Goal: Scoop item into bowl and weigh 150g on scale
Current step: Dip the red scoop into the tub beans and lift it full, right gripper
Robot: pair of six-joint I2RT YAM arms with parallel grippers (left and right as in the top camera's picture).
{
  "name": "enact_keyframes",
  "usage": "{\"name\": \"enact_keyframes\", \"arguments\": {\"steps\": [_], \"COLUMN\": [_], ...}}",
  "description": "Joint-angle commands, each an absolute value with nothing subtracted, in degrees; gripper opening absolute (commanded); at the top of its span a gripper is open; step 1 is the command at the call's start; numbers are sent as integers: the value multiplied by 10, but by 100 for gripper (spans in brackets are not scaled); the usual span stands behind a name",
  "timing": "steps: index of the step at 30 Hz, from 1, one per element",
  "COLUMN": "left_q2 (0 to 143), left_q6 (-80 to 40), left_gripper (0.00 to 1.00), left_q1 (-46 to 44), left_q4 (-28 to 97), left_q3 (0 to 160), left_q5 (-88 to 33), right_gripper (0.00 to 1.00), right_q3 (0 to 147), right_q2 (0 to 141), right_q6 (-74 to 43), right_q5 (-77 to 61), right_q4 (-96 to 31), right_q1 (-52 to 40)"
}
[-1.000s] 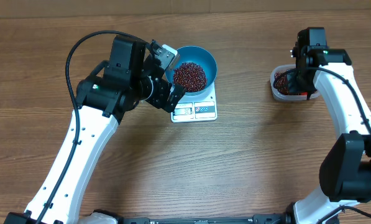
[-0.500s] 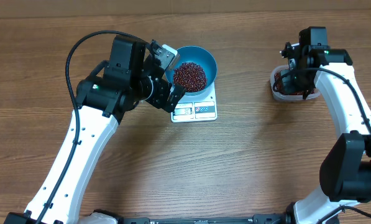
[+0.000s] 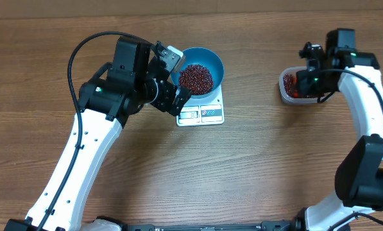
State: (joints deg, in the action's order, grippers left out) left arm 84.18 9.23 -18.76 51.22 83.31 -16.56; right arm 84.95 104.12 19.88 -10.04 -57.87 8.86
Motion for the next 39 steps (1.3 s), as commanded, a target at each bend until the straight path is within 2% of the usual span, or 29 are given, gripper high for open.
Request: {"name": "enact_keyframes", "arguments": {"steps": [1, 12, 29, 39], "left_q2": [828, 828, 828, 828], "left_q6": [103, 103, 103, 103], "left_gripper": [100, 100, 100, 100], "left_q1": [-189, -189, -189, -189], "left_q4": [512, 512, 512, 512], "left_q3": [842, 842, 842, 842], "left_q5": [-174, -174, -174, -174], "right_gripper": [4, 4, 4, 4], "right_q3": [847, 828, 771, 771], "right_q2": [1045, 1045, 1046, 1046], "right_q6": [218, 243, 195, 195], "right_q5": [-189, -256, -304, -391], "right_q4": [-587, -600, -545, -550], "right_q1": [104, 157, 183, 231]}}
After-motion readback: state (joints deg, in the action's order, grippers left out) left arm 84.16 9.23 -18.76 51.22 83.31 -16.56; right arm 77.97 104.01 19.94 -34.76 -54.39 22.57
